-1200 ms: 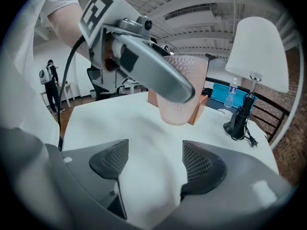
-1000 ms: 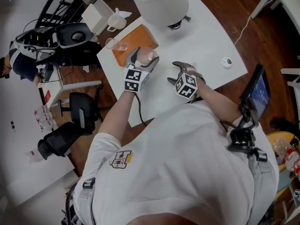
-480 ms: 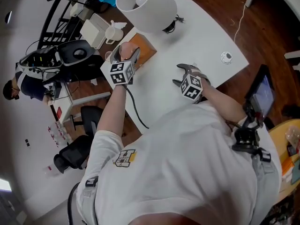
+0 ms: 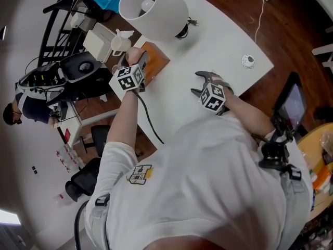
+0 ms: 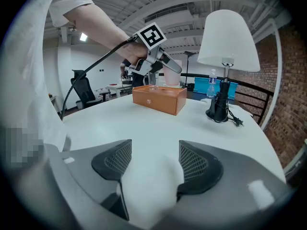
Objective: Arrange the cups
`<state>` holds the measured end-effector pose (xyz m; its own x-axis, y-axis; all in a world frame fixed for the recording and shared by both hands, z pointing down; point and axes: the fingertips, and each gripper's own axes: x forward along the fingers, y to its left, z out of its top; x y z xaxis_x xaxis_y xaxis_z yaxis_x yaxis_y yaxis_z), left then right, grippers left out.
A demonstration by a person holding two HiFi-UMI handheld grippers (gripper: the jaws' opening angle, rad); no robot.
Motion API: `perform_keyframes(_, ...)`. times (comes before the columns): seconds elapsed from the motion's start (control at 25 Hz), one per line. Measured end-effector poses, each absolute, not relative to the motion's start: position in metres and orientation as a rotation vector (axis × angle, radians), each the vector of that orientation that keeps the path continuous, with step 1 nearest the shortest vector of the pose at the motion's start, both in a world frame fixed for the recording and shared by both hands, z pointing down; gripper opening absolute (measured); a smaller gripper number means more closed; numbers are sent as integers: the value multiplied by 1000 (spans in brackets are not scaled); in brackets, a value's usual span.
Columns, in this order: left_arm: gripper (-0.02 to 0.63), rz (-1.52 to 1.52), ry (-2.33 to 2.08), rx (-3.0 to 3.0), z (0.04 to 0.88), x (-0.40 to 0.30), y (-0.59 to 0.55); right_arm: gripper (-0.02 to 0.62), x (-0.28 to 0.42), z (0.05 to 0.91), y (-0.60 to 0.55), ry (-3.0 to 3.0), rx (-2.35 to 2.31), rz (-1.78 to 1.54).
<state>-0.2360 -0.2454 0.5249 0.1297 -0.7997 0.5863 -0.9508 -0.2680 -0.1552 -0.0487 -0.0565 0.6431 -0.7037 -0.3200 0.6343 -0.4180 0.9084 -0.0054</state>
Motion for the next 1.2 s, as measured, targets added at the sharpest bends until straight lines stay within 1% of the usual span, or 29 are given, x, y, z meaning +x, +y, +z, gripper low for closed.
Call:
perform_keyframes(0.32, 399, 835, -1758, 2094, 542, -242, -254, 305, -52, 647, -57, -2406, 531, 206)
perform_keyframes(0.6, 399, 887, -1742, 2095, 552, -238, -254, 299, -48, 648, -54, -2395, 528, 219)
perform_keyframes(1.2, 402, 902, -1763, 2128, 550, -237, -248, 298, -49, 647, -58, -2390, 513, 199)
